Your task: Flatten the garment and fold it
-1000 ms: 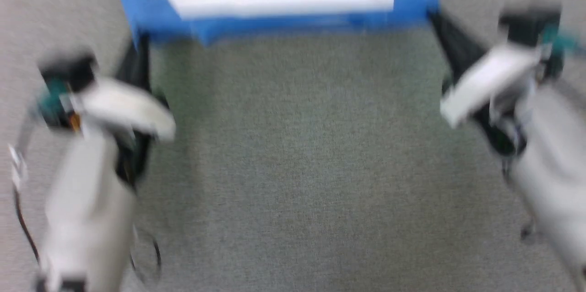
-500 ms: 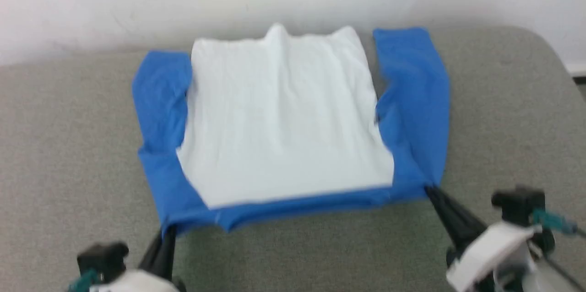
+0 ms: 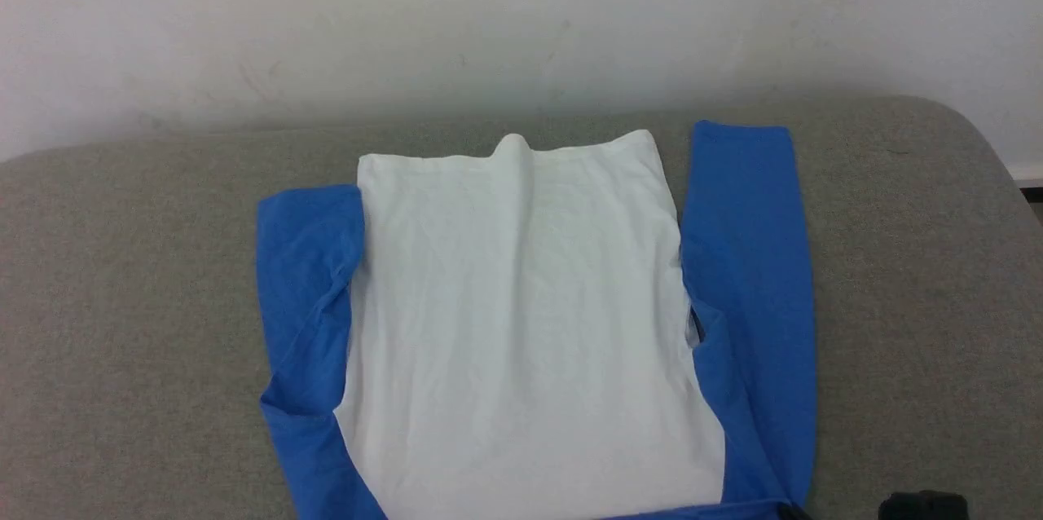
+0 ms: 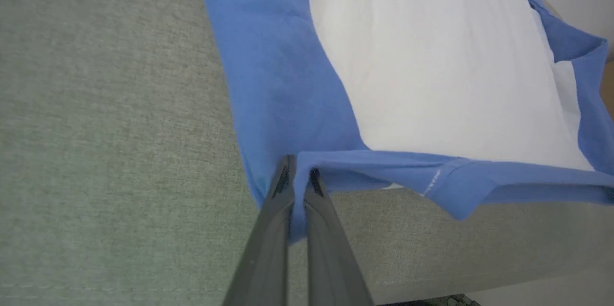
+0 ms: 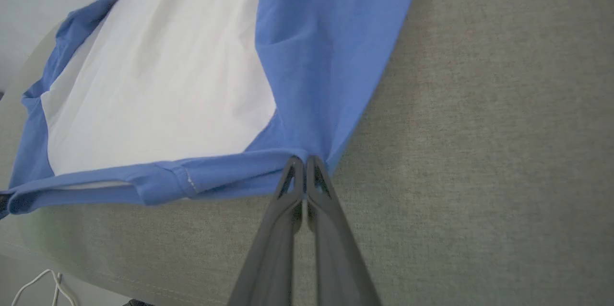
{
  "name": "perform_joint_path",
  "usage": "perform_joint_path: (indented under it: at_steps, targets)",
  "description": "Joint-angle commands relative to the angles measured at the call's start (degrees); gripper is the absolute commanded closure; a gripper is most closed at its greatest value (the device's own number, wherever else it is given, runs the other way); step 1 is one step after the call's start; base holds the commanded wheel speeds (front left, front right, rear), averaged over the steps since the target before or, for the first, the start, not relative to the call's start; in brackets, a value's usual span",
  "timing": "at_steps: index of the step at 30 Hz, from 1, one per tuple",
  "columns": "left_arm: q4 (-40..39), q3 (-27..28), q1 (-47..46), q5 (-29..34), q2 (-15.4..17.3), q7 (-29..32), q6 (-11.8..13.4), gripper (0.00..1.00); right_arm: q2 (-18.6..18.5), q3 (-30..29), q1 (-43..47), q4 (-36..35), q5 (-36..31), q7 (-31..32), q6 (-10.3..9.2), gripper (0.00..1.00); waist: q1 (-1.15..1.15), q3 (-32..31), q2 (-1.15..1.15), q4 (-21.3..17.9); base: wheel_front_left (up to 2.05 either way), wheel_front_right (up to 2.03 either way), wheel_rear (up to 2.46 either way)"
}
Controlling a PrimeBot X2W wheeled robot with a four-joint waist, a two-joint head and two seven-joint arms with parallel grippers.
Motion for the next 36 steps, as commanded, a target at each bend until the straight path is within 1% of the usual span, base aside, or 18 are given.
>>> perform_joint_path:
  at_steps: [1,2,3,4,5,6,7,11,13,15,17,21,23,26,28,30,33,36]
  targets:
    - [1.71,1.56,0.2,-0.07,0.99,-0.64,0.72,1.0,-1.04,-2.06,0.25,0.58,-0.7,-0.17,-1.14,1.0,0.0,0.2,0.0,0.05,0.0,0.0,0.0]
    - [3.15,1.14,-0.46,-0.29,0.33,-1.42,-0.01,1.0,-0.96,-1.49,0.29,1.48,-1.68,-0.18,-1.14,1.0,0.0,0.41,0.0,0.17,0.0,0.0,0.0]
    - [4.54,0.81,-1.36,-0.7,-0.49,-2.33,-0.85,1.0,-0.56,-0.8,0.2,2.32,-1.49,-0.37,-1.14,0.9,0.0,0.72,0.0,0.31,0.0,0.0,0.0]
    - [5.93,0.39,-2.25,-1.32,-1.32,-2.97,-1.9,1.0,-0.27,0.09,0.09,3.18,-1.36,-0.43,-1.14,0.55,0.0,0.83,0.0,0.38,0.0,0.0,0.0]
    - [7.16,0.01,-3.12,-2.03,-2.09,-3.53,-3.05,0.95,-0.19,0.97,-0.11,3.73,-1.73,-0.9,-1.14,0.08,0.0,0.93,0.0,0.51,0.0,0.0,0.0]
    - [8.21,-0.25,-3.95,-2.6,-2.66,-4.09,-4.11,0.6,0.03,1.65,-0.38,3.95,-1.32,-1.83,-1.14,0.0,0.0,0.99,0.0,0.6,0.0,0.0,0.0]
    - [9.01,-0.18,-4.75,-2.77,-3.0,-4.94,-4.7,0.0,0.18,2.22,-0.56,4.07,-0.99,-2.66,-1.14,0.0,0.0,1.06,0.0,0.66,0.0,0.0,0.0]
    - [9.56,0.86,-7.18,-2.82,-3.36,-8.24,-5.92,0.0,0.06,3.94,-1.07,1.79,-0.55,-7.69,-1.14,0.0,0.0,1.01,0.0,0.74,0.0,0.0,0.0]
    - [7.86,1.98,-7.89,-3.0,-3.08,-9.52,-5.99,0.0,0.08,3.97,-1.11,-0.43,0.77,-10.47,-1.14,0.0,0.0,0.89,0.0,0.58,0.0,0.0,0.0]
    - [5.46,3.33,-8.47,-2.71,-2.1,-10.18,-5.45,0.0,-0.26,3.28,-1.42,-2.96,0.61,-12.62,-1.14,0.0,0.0,0.85,0.0,0.23,0.0,0.0,0.0]
    - [2.68,5.4,-9.43,-2.11,-0.83,-11.04,-4.23,0.0,-0.05,1.78,-2.0,-5.65,-0.79,-13.64,-1.14,0.0,0.0,0.97,0.0,-0.23,0.0,0.0,0.0]
    - [-1.07,9.41,-14.36,1.11,1.99,-12.83,-0.43,0.0,0.98,-2.34,-4.27,-11.14,-4.67,-14.4,-1.14,0.0,0.0,2.41,0.0,-0.7,0.0,0.0,0.0]
    - [-1.3,10.74,-18.18,2.24,3.03,-12.82,1.2,0.0,1.36,-3.35,-6.06,-13.5,-5.61,-14.37,-1.14,0.0,0.0,3.96,0.0,-1.18,0.0,0.0,0.0]
    - [1.13,11.82,-25.3,2.84,4.69,-12.02,1.98,0.0,1.63,-4.01,-9.04,-16.29,-6.78,-14.12,-1.14,0.0,0.0,7.03,0.0,-1.81,0.0,0.0,0.0]
    - [3.96,12.08,-30.72,2.51,5.6,-11.05,1.78,0.0,1.72,-4.58,-11.12,-17.25,-6.97,-14.0,-1.14,0.0,0.0,9.48,0.0,-2.16,0.0,0.0,0.0]
    - [8.04,12.45,-36.38,1.76,6.85,-9.98,0.88,0.0,1.77,-4.49,-13.24,-17.75,-6.97,-13.83,-1.14,0.0,0.0,11.85,0.0,-2.82,0.0,0.0,0.0]
    - [14.31,12.06,-44.5,0.96,9.29,-7.33,-1.21,0.0,1.8,-4.05,-15.59,-17.91,-7.19,-13.68,-1.14,0.0,0.0,15.35,0.0,-3.87,0.0,0.0,0.0]
    - [20.08,10.66,-52.08,0.29,12.0,-2.76,-3.72,0.0,1.83,-3.27,-17.49,-17.59,-6.96,-13.84,-1.14,0.0,0.0,18.64,0.0,-5.19,0.0,0.0,0.0]
